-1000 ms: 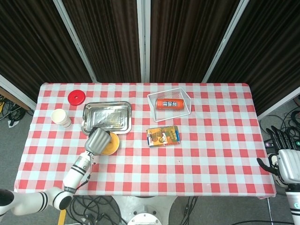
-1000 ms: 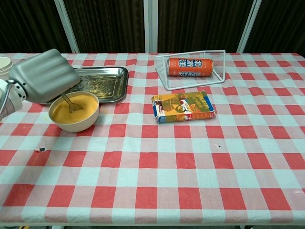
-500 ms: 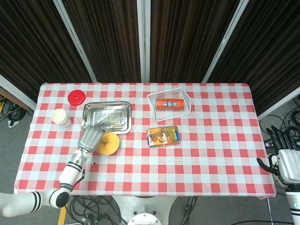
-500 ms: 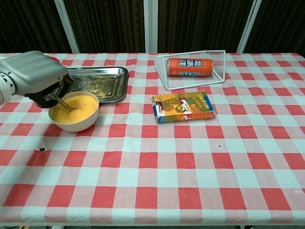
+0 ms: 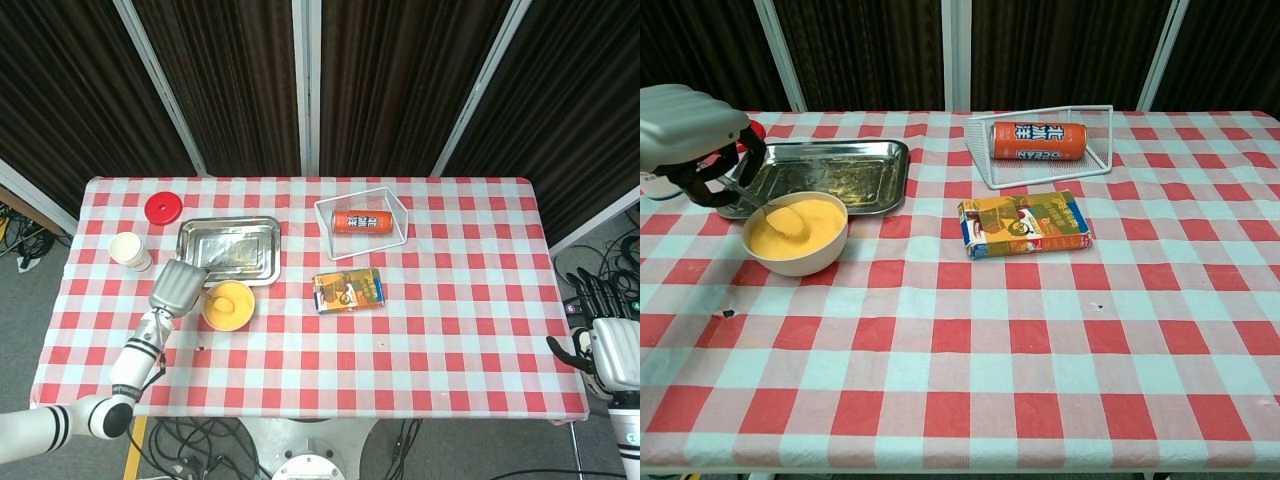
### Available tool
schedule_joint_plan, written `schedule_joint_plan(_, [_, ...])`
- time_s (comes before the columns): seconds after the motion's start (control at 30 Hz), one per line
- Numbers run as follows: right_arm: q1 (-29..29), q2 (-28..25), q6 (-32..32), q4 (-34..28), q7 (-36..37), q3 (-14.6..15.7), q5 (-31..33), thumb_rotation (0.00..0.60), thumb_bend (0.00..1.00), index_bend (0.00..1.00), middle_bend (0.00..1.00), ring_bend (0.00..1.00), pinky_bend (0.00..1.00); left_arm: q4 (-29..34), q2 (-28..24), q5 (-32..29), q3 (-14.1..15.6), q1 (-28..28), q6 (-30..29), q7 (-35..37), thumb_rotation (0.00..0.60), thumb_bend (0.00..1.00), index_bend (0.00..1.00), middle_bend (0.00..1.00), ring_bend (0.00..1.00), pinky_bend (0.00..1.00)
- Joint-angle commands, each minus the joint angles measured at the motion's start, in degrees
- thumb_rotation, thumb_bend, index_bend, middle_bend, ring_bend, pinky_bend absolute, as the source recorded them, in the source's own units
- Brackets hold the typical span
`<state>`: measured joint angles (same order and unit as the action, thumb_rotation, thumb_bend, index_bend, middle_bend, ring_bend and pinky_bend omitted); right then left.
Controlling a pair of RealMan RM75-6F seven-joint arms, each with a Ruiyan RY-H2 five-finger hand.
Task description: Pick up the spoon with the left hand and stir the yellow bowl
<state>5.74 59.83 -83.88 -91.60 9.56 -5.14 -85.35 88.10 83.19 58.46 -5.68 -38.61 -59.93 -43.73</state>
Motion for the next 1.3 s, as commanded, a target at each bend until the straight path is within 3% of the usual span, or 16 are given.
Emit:
schedule_joint_plan(0.03, [-0.06,-0.08,-0.06,-0.09,-0.08,0.01,0.03,0.6,0.16,0.0,0.0,0.0,0.0,0.42,-0.16,-0.11,0.26,-0.38,0.03,-0.68,0.6,0.42,0.66,0.91,0.88,0.95])
schedule_joint_plan(0.13, [-0.14,-0.1,-0.22,-0.19,-0.14,0.03,-0.04,0.6,0.16,0.0,0.0,0.0,0.0,-0.08,-0.05,1.73,1.12,-0.94,-1.65,-3.79,0.6,0.42,0.66,0.91,0.88,0.95])
schedule_joint_plan(0.27, [-0.14,-0.13,-0.19,-0.31,-0.25,0.07,-0.1,0.6,0.16,0.0,0.0,0.0,0.0,-2.45,1.72,6.62,2.96,-1.29,-7.75,-13.22,0.6,0.42,0.66,0.91,0.88,0.95])
schedule_joint_plan(0.67, [-0.24,-0.19,-0.48,-0.37,-0.19,0.07,-0.32,0.6,0.16,0.0,0.0,0.0,0.0,-5.64,5.97,15.97,7.16,-1.02,-14.62,-31.06,0.6,0.42,0.66,0.91,0.88,0.95])
schedule_joint_plan(1.07, [-0.42,-0.25,-0.72,-0.36,0.09,0.17,-0.5,0.6,0.16,0.0,0.0,0.0,0.0,-2.62,8.23,12.11,5.05,-0.51,-15.41,-44.77,0.6,0.43,0.66,0.91,0.88,0.95])
schedule_joint_plan(1.3, [-0.54,-0.38,-0.95,-0.32,0.25,0.15,-0.56,0.6,0.16,0.0,0.0,0.0,0.0,0.56,9.37,9.55,3.16,-0.48,-17.14,-49.26,0.6,0.43,0.67,0.91,0.89,0.95])
